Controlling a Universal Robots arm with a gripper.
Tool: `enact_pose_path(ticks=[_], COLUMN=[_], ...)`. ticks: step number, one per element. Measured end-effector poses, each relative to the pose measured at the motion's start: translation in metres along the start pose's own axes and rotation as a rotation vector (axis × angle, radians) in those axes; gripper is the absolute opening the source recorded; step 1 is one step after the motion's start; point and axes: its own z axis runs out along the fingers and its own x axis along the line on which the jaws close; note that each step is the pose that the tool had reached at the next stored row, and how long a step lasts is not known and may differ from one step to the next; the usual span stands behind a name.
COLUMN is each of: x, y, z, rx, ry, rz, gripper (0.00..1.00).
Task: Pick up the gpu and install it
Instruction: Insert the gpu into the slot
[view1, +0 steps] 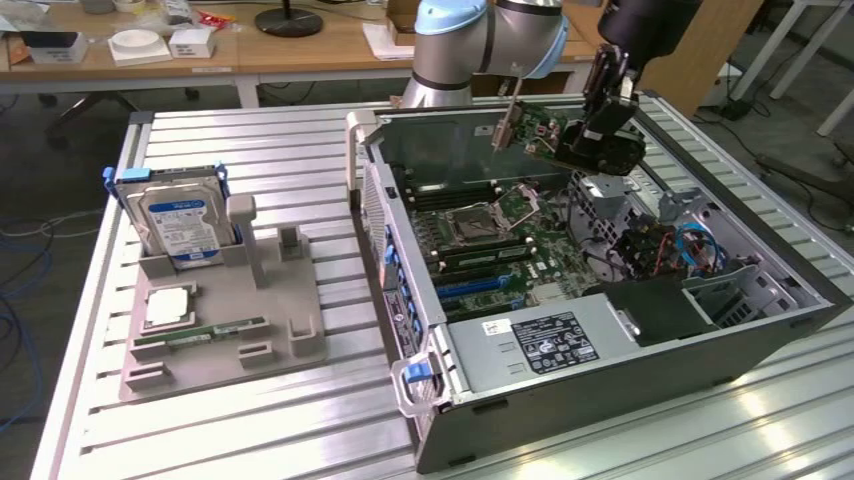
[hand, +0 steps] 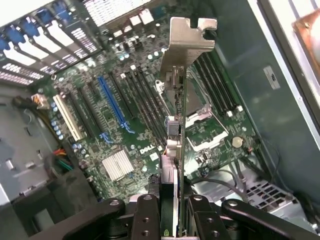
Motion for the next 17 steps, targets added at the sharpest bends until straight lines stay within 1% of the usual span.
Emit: enact_pose_path(ticks=[17], x=[0.0], y=[-0.0001], z=[0.0009], rx=[-0.0022], ry=[0.008], rz=[-0.236], gripper=[0.27])
